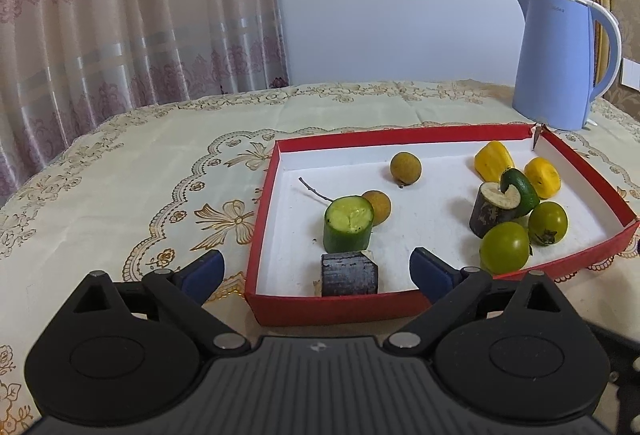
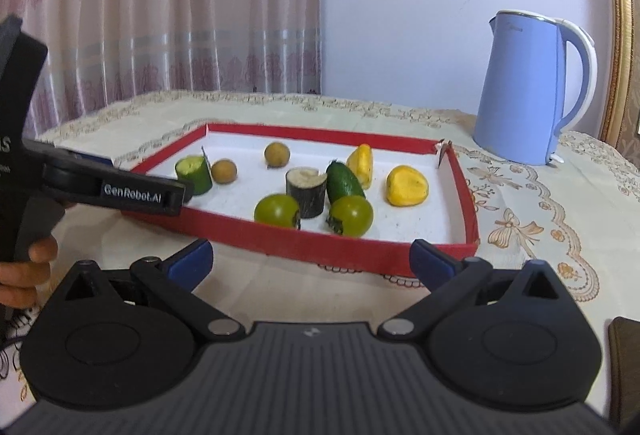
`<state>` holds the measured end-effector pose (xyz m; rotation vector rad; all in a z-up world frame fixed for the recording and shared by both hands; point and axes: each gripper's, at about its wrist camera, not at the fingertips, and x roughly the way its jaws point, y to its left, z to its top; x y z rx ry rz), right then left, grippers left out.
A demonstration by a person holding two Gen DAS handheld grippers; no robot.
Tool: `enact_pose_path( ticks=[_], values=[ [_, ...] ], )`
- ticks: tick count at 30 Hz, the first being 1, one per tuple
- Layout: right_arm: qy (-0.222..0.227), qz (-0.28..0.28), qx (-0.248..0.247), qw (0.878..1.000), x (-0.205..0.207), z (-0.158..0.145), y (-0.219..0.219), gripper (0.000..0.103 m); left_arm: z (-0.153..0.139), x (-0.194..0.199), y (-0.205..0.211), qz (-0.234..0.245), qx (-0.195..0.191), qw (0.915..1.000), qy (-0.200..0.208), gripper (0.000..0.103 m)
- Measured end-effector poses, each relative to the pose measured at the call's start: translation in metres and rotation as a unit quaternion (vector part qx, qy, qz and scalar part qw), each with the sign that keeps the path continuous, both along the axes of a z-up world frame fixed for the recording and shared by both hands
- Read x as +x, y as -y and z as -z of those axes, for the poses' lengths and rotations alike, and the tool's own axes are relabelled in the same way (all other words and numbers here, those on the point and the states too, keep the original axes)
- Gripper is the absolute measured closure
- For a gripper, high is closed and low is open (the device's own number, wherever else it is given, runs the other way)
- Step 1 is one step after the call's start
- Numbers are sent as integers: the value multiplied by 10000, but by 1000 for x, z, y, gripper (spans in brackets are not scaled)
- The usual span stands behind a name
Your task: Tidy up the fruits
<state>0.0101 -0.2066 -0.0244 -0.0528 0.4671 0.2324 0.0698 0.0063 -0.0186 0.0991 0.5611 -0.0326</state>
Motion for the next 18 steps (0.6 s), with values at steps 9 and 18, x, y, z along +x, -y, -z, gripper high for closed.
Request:
enact_pose_path(
  ticks=[9, 18],
  values=[
    [-295, 15, -229, 9993, 5, 7, -4, 0, -3, -1, -2, -2, -36, 10000, -59, 3],
    [-508, 6, -230, 9984, 9, 12, -3, 0, -2, -2, 0, 12, 18, 10000, -26, 3]
  ],
)
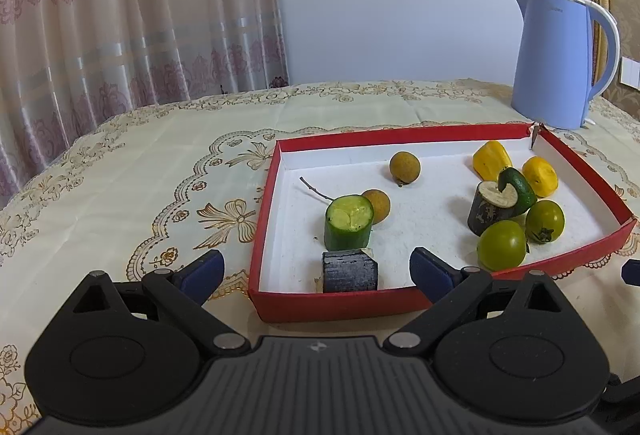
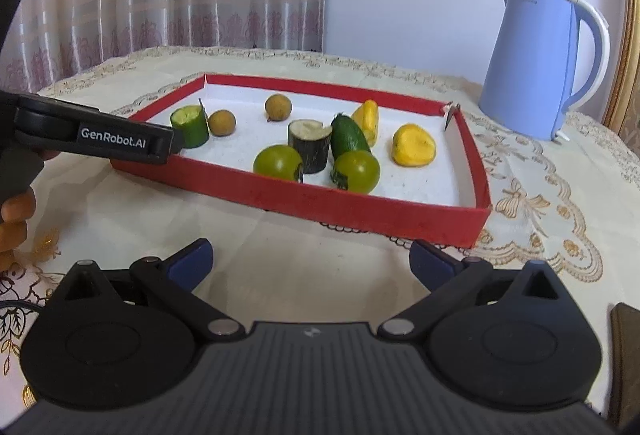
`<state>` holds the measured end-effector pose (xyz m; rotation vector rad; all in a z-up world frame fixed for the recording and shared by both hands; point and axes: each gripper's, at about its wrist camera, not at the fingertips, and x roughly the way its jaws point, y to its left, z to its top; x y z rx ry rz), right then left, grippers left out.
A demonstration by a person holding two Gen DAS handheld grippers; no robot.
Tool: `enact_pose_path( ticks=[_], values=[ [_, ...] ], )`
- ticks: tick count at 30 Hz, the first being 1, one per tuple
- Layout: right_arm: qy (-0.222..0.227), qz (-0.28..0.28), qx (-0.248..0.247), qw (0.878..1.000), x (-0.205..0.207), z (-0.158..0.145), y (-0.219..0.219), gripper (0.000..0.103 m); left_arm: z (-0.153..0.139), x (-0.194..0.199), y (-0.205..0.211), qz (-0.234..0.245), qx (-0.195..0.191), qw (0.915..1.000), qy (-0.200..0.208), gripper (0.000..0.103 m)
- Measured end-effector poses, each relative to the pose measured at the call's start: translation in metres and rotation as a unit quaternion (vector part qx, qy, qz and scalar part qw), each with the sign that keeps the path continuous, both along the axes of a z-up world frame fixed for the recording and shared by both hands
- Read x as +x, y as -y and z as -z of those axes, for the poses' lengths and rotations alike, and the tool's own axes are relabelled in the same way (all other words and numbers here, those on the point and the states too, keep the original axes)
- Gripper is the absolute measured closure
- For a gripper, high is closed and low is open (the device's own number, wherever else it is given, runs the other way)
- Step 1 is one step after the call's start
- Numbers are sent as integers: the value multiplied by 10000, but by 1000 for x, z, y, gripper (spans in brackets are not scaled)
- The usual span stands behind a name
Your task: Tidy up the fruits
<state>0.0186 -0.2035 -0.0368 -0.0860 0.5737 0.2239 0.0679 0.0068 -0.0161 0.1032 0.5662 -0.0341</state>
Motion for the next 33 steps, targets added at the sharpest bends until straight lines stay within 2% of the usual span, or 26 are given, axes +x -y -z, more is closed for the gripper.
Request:
enact_pose_path(
  ticks=[6, 12, 33],
  values=[
    [-298, -12, 61, 9995, 6, 4, 1, 0, 0, -1, 0, 5, 19, 10000, 42, 3],
    [-403, 23, 131, 9991, 7, 6, 2, 0, 2, -3, 1, 21, 40, 9999, 119, 3],
    [-450, 24, 110, 9989, 8, 7, 1, 0, 4, 0, -8, 84, -261, 9996, 48, 3]
  ],
)
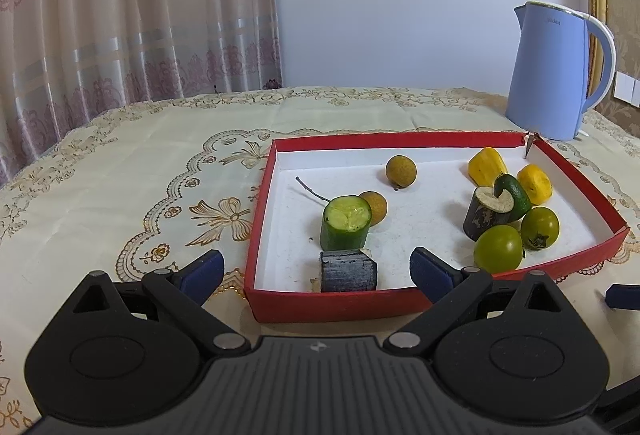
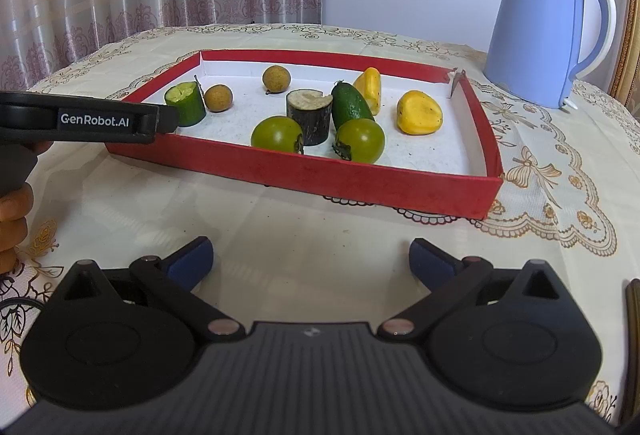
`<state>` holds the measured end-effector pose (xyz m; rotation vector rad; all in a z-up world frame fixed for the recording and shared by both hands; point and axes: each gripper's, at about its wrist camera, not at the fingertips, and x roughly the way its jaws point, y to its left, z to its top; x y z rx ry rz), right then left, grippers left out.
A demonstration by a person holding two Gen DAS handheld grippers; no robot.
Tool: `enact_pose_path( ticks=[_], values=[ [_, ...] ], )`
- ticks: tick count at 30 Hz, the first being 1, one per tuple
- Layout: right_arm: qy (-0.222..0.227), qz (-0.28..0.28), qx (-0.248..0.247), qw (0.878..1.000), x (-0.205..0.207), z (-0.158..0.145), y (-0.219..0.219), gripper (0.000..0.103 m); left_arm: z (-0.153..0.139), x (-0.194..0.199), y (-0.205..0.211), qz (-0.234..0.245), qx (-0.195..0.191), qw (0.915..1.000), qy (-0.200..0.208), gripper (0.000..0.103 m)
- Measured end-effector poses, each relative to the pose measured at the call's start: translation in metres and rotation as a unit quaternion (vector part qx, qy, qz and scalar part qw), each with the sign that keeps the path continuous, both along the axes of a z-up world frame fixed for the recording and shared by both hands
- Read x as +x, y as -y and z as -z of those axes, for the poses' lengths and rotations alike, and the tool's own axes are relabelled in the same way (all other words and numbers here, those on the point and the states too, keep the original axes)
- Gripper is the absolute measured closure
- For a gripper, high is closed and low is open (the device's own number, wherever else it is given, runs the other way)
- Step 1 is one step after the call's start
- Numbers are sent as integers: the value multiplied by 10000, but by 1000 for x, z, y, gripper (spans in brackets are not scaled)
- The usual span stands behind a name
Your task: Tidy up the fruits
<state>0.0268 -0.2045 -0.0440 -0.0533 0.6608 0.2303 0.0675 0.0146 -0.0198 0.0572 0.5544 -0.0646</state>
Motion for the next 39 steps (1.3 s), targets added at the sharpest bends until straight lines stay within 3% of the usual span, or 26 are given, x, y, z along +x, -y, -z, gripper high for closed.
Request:
enact_pose_path(
  ticks=[39],
  values=[
    [1, -1, 1, 10000, 0, 1, -1, 0, 2, 2, -5, 69, -156, 9998, -42, 3]
  ],
)
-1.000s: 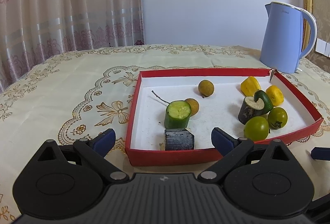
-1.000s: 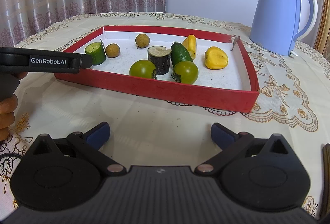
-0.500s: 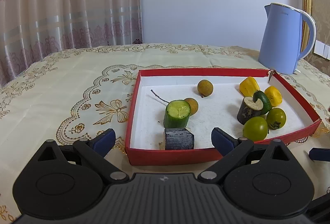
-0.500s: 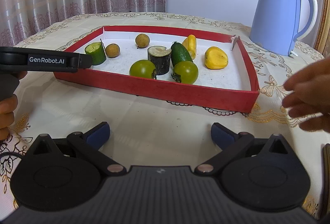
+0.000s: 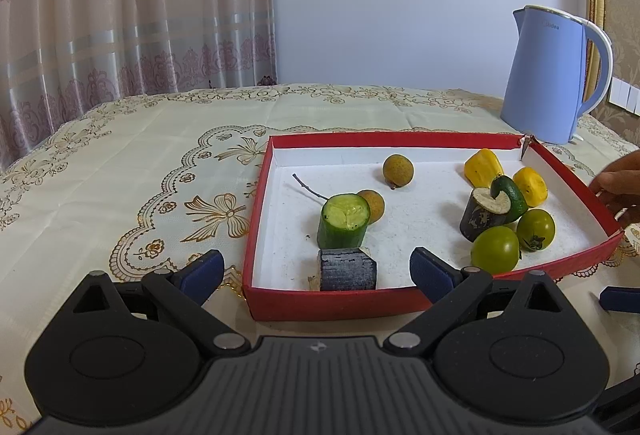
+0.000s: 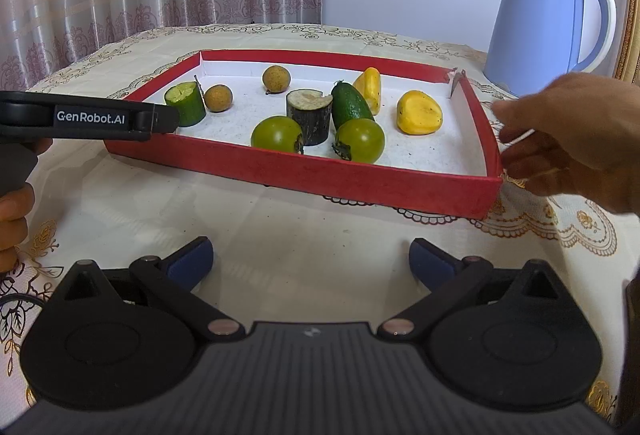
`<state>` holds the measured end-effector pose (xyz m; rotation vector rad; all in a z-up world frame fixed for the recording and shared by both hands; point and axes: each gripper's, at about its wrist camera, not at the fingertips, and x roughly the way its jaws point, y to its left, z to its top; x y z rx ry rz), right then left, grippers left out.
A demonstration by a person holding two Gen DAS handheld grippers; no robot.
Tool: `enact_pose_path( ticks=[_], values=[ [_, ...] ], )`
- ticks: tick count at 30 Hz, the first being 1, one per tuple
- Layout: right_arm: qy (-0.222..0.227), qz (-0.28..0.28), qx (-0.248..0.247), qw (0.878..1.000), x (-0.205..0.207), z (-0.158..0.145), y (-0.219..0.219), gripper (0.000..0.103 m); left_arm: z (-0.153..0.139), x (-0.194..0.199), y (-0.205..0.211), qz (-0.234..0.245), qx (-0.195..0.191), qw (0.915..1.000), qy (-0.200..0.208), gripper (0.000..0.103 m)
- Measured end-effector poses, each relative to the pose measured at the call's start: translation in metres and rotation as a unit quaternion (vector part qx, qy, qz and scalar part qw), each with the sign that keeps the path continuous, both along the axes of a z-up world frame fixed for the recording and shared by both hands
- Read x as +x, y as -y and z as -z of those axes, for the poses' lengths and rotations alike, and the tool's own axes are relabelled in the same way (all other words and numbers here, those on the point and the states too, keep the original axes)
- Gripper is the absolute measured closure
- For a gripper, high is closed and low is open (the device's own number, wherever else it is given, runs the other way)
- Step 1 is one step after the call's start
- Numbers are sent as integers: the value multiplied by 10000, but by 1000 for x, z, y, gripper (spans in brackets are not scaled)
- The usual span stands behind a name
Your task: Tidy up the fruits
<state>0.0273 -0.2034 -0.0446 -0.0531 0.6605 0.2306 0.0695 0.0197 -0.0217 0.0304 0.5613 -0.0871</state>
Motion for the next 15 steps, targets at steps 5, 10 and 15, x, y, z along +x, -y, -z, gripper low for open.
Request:
enact_pose_path(
  ticks=[5, 10, 15],
  values=[
    [0, 0, 0, 10000, 0, 0, 0, 0, 0, 0, 0, 0, -2, 10000, -2, 3],
    [1, 0, 0, 10000, 0, 0, 0, 0, 0, 0, 0, 2, 6, 10000, 7, 3],
    [1, 0, 0, 10000, 0, 0, -1, 0, 1, -1, 0, 15, 3, 10000, 15, 3]
  ],
)
